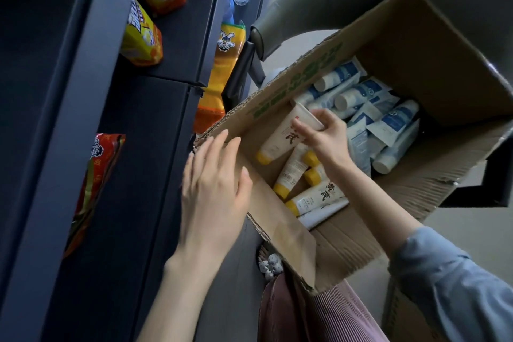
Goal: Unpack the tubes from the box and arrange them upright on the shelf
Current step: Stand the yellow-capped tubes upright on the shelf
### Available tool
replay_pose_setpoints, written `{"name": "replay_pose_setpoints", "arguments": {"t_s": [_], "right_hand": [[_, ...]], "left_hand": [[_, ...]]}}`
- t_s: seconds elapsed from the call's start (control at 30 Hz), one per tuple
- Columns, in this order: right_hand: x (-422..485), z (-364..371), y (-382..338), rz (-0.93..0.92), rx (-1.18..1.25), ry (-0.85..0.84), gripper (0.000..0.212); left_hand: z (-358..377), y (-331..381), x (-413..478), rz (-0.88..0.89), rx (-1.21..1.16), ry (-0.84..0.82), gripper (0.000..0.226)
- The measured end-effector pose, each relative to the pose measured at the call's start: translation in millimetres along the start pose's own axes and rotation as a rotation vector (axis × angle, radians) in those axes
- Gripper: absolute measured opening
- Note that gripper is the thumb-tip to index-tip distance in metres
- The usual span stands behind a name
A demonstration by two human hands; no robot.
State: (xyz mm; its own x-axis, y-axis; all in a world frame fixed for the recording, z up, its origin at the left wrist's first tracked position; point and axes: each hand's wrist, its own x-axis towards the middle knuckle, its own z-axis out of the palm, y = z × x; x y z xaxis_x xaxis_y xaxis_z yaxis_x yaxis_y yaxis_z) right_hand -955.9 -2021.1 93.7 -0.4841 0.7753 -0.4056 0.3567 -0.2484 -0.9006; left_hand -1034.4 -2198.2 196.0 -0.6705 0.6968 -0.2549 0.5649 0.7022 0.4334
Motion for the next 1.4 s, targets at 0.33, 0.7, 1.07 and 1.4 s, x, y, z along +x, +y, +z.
{"name": "replay_pose_setpoints", "arguments": {"t_s": [0.33, 0.7, 1.07, 1.4], "right_hand": [[-56.4, -55.3, -67.8, -0.017, 0.265, -0.231, 0.018], [-99.4, -50.6, -82.5, -0.019, 0.199, -0.377, 0.022], [-79.2, -33.6, -7.8, 0.660, 0.240, -0.218, 0.062], [-62.3, 28.5, 76.8, 0.784, 0.201, 0.278, 0.051]], "left_hand": [[12.8, 33.3, -8.6, 0.037, -0.379, -0.246, 0.054], [-0.8, 25.8, -26.3, -0.054, -0.799, -0.424, 0.034], [-14.5, -12.2, -11.4, -0.127, -0.860, -0.194, 0.033], [-25.0, -32.0, 6.7, -0.154, -0.793, -0.111, 0.037]]}}
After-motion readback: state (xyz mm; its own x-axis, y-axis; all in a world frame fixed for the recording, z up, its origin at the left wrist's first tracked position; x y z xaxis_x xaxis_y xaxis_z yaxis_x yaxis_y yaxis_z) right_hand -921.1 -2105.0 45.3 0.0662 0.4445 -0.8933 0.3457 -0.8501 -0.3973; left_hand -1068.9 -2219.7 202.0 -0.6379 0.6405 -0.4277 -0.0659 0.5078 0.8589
